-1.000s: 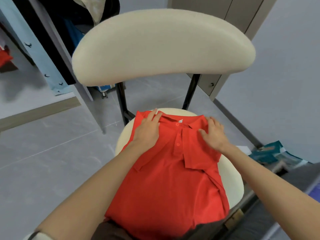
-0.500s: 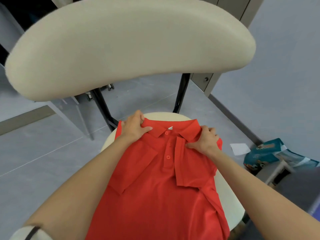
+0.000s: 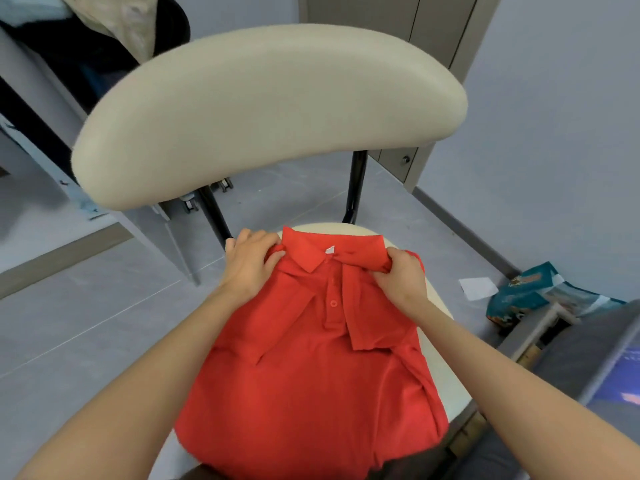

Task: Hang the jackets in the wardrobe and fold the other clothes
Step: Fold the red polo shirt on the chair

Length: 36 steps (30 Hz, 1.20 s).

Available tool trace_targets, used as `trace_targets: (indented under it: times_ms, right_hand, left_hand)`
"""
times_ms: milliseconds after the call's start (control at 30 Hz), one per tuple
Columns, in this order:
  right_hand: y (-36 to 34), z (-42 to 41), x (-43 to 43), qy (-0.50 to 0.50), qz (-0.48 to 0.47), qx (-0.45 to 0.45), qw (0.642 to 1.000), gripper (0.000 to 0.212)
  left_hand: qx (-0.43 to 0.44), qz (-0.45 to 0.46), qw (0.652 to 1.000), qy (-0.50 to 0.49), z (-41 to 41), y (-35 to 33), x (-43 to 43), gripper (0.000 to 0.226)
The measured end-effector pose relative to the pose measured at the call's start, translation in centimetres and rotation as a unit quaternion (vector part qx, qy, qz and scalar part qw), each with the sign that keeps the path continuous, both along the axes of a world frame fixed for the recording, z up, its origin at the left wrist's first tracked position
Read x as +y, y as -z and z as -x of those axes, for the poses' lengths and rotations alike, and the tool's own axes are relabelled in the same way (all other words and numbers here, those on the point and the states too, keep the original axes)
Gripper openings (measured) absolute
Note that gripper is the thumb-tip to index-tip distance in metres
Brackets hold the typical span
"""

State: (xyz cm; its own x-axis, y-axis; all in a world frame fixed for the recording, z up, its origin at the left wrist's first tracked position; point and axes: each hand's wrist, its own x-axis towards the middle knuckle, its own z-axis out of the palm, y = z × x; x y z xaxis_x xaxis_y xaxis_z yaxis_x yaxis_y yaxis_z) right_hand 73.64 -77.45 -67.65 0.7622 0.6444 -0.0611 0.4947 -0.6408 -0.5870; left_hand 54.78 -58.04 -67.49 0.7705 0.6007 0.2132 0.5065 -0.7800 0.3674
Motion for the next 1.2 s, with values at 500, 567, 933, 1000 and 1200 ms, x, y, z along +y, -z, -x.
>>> trace_targets:
  times_ms: [500, 567, 933, 1000, 1200]
  right_hand:
    - [-1.6, 6.8, -12.9, -0.201, 0.19, -0.189, 0.942, 0.025]
    - [-2.6, 7.4, -12.6, -0.159, 0.209, -0.176, 0.949, 0.021]
    - [-3.7, 6.0, -5.7, -0.202, 0.179, -0.033, 0.962, 0.053]
    - [-2.9, 5.3, -5.3, -0.184, 0.196, 0.031, 0.963, 0.06]
    - [-2.0, 4.1, -5.1, -0.158, 0.278, 0.025, 0.947, 0.039]
  left_hand:
    - [0.08, -0.049, 0.991, 0.091, 12.5, 0.1, -7.7, 0.026]
    - [0.087, -0.053, 0.992, 0.07, 12.2, -0.8, -8.0, 0.025]
    - [0.304, 0.024, 0.951, 0.049, 5.8, -1.3, -6.7, 0.061]
    - [0.351, 0.029, 0.935, 0.049, 5.2, -1.0, -6.4, 0.072]
    - [0.379, 0.036, 0.924, 0.046, 3.9, -0.4, -5.6, 0.069]
